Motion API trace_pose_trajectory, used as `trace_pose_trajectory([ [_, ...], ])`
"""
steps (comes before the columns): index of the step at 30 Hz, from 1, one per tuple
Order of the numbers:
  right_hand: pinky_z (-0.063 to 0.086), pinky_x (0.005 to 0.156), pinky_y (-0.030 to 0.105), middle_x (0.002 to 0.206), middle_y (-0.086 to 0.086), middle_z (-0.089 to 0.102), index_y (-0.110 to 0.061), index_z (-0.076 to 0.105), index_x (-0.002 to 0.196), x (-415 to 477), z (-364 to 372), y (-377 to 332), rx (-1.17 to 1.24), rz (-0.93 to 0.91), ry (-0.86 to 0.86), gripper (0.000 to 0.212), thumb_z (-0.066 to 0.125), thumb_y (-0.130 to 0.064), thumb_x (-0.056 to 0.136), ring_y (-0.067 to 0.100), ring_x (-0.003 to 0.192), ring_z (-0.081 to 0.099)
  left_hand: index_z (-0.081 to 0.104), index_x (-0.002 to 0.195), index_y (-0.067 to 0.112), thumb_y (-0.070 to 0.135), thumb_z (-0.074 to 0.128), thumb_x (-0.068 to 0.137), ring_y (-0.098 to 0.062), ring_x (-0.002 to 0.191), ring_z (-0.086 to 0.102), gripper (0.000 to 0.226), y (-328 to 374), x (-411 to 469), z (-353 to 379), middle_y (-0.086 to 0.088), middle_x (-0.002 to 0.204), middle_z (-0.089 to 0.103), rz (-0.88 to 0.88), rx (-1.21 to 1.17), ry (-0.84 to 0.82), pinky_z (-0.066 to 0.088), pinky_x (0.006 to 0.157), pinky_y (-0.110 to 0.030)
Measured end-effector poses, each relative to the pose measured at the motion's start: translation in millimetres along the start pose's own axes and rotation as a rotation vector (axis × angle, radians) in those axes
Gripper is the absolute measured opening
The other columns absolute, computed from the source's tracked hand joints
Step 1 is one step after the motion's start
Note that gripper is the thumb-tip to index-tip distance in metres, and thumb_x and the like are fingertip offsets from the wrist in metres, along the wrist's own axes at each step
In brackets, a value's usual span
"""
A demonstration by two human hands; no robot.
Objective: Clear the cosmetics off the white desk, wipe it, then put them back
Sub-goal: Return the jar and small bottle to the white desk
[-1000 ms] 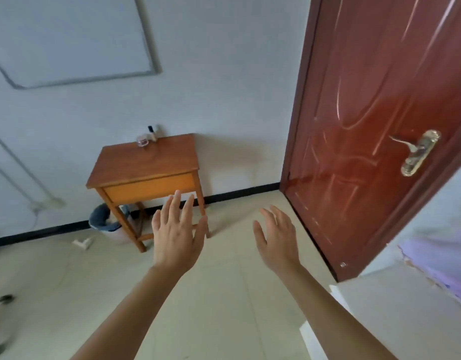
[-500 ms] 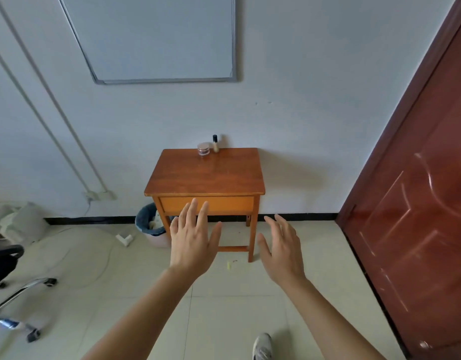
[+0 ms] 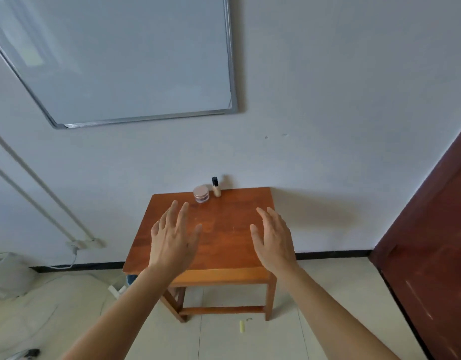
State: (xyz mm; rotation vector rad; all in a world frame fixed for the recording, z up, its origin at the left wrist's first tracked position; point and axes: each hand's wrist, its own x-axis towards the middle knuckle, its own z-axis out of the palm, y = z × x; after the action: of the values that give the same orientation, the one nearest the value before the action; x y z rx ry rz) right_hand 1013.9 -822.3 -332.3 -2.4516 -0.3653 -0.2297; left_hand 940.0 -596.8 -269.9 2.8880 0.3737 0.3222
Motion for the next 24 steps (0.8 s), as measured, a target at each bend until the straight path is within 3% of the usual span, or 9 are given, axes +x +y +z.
trace_pose_trajectory([
  [9, 0.038, 0.112, 0.035, 0.15, -0.001, 0.04, -0.022, 0.033, 0.15, 143.5, 58.8, 4.2, 0.002, -0.024, -0.139, 0.052, 0.044, -0.039, 0.102, 0.015, 0.138, 0.037, 0.013, 0.153, 0.029, 0.059, 0.035, 0.097, -0.026, 0.149, 0.015, 0.067, -35.9, 130.9, 59.6, -0.001, 0.163, 0.01, -0.156, -0.014, -0.126, 0.019, 0.117, -0.05],
  [20, 0.035, 0.11, 0.033, 0.152, -0.002, 0.035, -0.027, 0.025, 0.152, 294.1, 166.6, 16.7, 0.006, 0.115, -0.319, 0.055, 0.045, -0.037, 0.102, 0.014, 0.14, 0.034, 0.026, 0.149, 0.021, 0.044, 0.05, 0.094, -0.027, 0.144, 0.026, 0.064, -99.4, 316.8, 180.0, -0.006, 0.157, 0.027, -0.05, -0.06, -0.403, 0.029, 0.112, -0.047],
  [24, 0.039, 0.107, 0.035, 0.15, -0.002, 0.036, -0.031, 0.026, 0.152, 331.7, 213.5, 18.1, 0.027, 0.135, -0.408, 0.055, 0.038, -0.048, 0.101, 0.014, 0.136, 0.039, 0.026, 0.149, 0.018, 0.042, 0.051, 0.096, -0.027, 0.143, 0.027, 0.064, -118.2, 349.8, 224.0, -0.007, 0.156, 0.028, -0.043, -0.105, -0.495, 0.031, 0.111, -0.046],
])
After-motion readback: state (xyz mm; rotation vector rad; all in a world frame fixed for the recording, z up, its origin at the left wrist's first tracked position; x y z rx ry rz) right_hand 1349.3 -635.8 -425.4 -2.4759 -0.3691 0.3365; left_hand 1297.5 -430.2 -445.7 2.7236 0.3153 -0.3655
